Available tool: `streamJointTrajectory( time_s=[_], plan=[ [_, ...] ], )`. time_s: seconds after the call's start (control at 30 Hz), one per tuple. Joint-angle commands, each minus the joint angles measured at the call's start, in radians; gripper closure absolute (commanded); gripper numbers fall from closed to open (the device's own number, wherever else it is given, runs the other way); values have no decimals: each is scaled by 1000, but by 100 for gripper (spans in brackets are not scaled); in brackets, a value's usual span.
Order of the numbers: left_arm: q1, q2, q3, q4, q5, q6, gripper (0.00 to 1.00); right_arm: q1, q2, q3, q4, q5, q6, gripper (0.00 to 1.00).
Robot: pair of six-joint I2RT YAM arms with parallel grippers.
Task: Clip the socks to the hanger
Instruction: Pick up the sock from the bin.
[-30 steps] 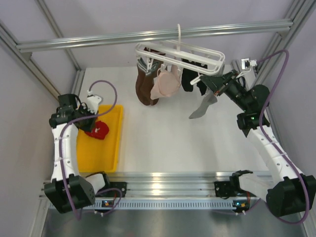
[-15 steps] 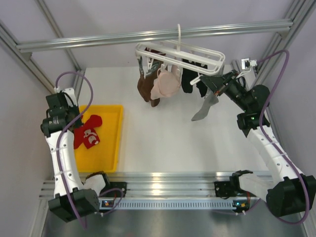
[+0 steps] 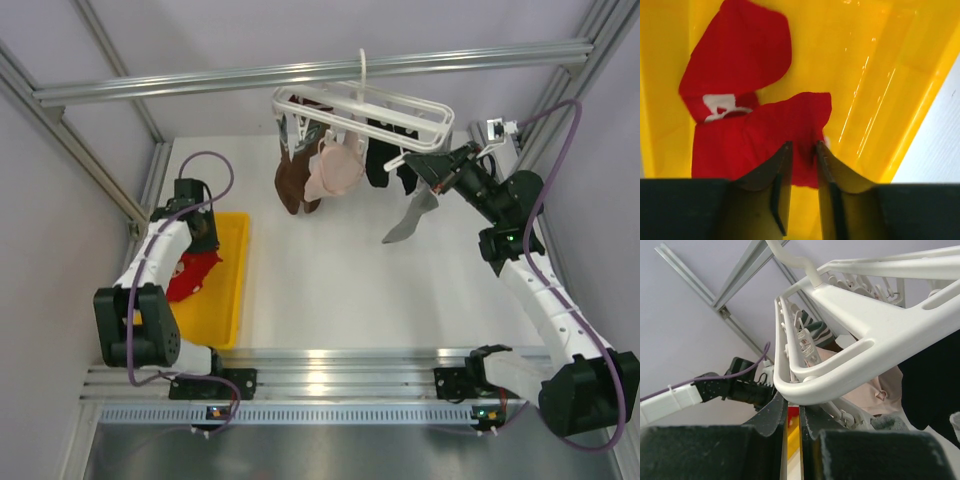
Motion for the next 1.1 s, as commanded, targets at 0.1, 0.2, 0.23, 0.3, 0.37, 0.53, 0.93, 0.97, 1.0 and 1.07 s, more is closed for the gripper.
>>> streamJointTrajectory(
  time_s=[0.1, 0.2, 0.23, 0.3, 0.37, 0.53, 0.93, 0.97, 1.0, 1.07],
  plan=[
    [0, 116, 136, 76, 10, -16, 40, -15, 0, 25, -9, -42, -15, 100],
    [0, 86, 137, 72, 144, 170, 36, -15, -3, 22, -10, -44, -15, 100],
    [3, 70, 140, 58, 208, 229, 34, -15, -5, 22, -8, -44, -15, 100],
    [17, 55, 134, -6, 390, 451, 34, -15, -3, 17, -6, -45, -15, 100],
    [17, 67, 134, -40, 444, 601, 35, -15, -2, 15, -3, -47, -13, 100],
    [29, 174, 191, -163, 501, 852, 45, -13, 4, 17, 6, -50, -4, 100],
    [35, 297, 42, 37, 377, 964, 42, -18, -12, 17, -26, -47, -26, 100],
    [37, 299, 12, 53, 367, 967, 43, -18, -9, 17, -28, -47, -24, 100],
    [43, 300, 1, 61, 359, 970, 43, -16, -11, 17, -29, -47, -26, 100],
    [51, 317, -18, 73, 353, 982, 44, -19, -12, 17, -34, -47, -27, 100]
  ],
)
